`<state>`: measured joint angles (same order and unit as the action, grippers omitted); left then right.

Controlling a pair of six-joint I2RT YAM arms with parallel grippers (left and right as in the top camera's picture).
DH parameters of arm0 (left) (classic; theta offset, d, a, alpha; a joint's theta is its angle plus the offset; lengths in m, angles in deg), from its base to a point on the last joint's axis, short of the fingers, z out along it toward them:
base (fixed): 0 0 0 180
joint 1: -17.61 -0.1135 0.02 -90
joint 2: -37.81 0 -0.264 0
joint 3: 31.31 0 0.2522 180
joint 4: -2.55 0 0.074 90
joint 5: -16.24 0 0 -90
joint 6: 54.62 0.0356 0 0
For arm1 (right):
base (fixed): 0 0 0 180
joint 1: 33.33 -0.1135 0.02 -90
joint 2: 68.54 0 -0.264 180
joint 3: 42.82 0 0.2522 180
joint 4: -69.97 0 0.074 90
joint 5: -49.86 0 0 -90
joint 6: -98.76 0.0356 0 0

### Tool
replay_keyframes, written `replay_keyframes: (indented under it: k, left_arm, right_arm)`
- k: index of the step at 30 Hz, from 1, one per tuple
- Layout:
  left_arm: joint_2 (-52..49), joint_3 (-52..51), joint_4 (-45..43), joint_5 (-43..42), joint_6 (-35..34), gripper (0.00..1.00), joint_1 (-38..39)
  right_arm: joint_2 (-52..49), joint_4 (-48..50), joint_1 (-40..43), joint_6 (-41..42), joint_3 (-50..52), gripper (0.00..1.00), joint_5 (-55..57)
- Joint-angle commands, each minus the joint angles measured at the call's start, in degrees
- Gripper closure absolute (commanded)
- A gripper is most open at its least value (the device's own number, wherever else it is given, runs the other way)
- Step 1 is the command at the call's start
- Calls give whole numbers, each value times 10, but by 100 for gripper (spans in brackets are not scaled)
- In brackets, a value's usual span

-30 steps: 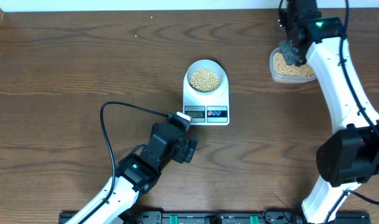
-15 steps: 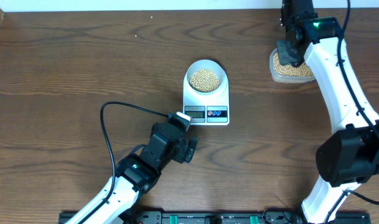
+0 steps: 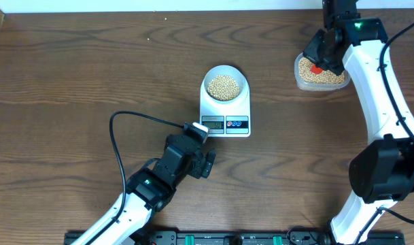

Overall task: Scoop item into bowl and weigh 50g on scale
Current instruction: 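Lower the scoop into the tub and empty the remaining chickpeas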

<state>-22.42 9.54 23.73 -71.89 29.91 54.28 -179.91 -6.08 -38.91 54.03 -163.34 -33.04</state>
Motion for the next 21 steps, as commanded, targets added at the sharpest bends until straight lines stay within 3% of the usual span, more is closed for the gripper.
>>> replay_keyframes:
  k: [1,9,21]
  left_arm:
    - [4,12,0,12,10,12,0]
    - [4,12,0,12,10,12,0]
    - [4,12,0,12,10,12,0]
  right_arm:
    - [11,1,0,82,-3,99,17]
    - [11,7,1,156,13,99,32]
    - [11,28,26,155,32,99,41]
